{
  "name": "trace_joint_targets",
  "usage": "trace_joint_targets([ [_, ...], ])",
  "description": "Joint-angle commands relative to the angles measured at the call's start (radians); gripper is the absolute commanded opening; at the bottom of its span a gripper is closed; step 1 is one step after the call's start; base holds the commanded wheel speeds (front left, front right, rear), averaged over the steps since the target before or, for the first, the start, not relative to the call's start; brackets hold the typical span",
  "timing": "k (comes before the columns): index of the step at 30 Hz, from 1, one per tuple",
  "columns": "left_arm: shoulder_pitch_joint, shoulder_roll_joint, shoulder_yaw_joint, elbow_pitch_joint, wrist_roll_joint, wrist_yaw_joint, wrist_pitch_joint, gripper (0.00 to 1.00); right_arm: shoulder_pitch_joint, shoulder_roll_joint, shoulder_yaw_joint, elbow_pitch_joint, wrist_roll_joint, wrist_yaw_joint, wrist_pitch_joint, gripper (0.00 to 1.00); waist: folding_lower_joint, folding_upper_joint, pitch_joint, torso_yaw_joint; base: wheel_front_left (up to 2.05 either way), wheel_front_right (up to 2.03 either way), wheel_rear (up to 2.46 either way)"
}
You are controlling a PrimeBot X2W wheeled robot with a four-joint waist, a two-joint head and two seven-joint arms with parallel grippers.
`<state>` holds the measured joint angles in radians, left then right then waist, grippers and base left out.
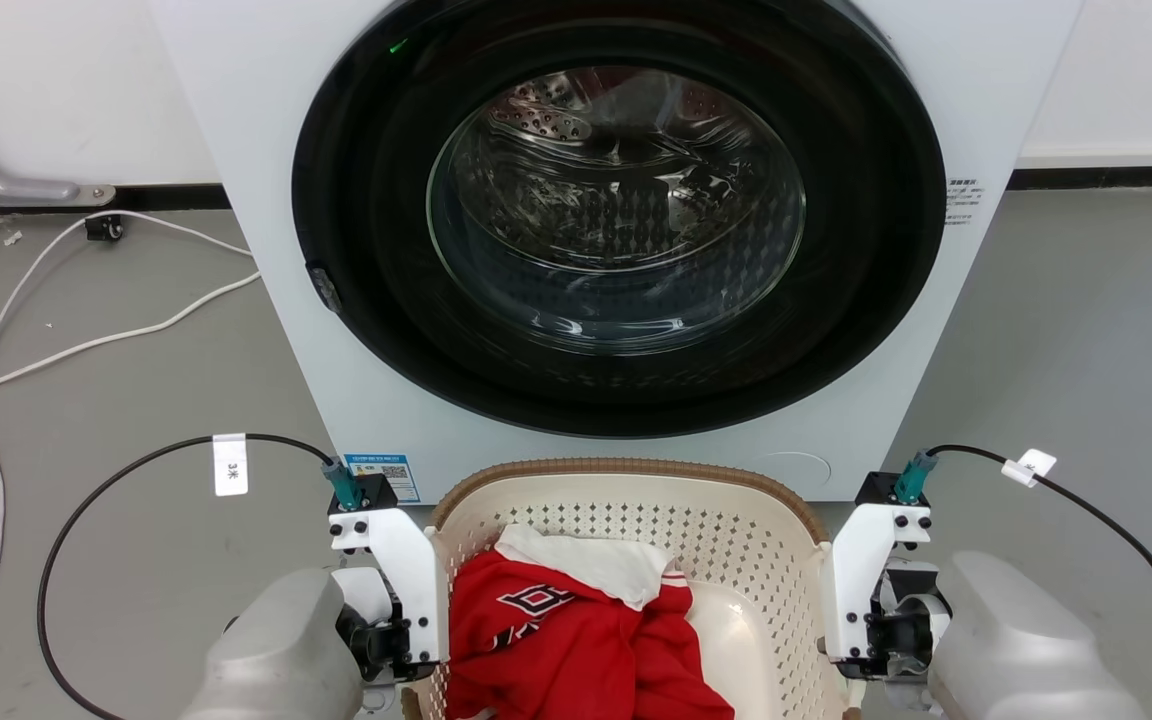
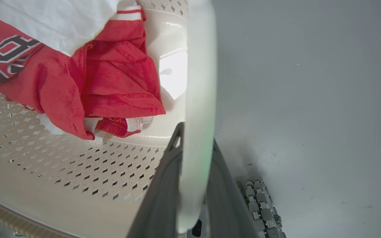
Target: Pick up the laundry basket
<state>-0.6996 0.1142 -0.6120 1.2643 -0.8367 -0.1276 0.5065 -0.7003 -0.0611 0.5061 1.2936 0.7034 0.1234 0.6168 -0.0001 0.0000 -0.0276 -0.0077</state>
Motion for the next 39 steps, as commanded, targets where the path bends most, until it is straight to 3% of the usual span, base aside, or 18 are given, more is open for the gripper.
trace_joint_targets([
  [1,0.006,-0.015,-0.002,-0.007,-0.008,-0.005,-0.003,0.0,0.009,0.02,-0.004,-0.007,0.001,0.013,0.003,0.0,0.0001,0.0,0.0,0.0,0.0,0.0,0.0],
  [39,0.0,-0.02,-0.056,0.006,-0.062,-0.005,-0.01,0.0,0.019,0.02,-0.035,-0.007,-0.017,0.013,0.001,0.0,0.0001,0.0,0.0,0.002,0.0,0.0,0.0],
])
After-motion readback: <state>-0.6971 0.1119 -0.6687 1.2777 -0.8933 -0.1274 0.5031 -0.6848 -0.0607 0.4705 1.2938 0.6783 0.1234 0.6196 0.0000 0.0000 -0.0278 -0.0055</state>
